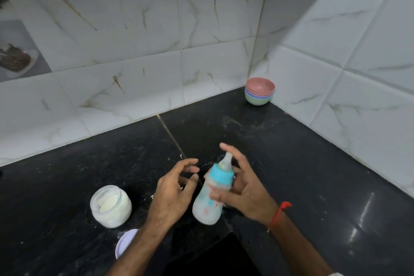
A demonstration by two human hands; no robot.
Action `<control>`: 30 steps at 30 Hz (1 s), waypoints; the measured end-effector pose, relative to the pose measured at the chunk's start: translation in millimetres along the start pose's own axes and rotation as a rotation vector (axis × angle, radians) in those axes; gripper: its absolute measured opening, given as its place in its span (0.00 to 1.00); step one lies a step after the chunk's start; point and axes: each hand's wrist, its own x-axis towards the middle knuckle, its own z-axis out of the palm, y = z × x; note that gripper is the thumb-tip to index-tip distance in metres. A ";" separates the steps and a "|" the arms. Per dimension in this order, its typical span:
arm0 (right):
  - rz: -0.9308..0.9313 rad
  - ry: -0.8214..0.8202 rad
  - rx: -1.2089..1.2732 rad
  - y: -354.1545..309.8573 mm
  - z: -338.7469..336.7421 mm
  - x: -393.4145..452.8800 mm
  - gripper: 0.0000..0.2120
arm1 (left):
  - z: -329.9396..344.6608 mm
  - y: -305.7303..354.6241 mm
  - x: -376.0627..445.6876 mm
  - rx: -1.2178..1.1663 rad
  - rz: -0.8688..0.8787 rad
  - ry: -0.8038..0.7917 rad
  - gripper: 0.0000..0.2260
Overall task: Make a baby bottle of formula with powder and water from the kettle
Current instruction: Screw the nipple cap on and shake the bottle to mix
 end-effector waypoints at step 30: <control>-0.208 0.797 0.738 -4.5 -26.8 17.3 0.25 | -10.3 -7.8 -0.8 -0.003 0.021 -0.003 0.16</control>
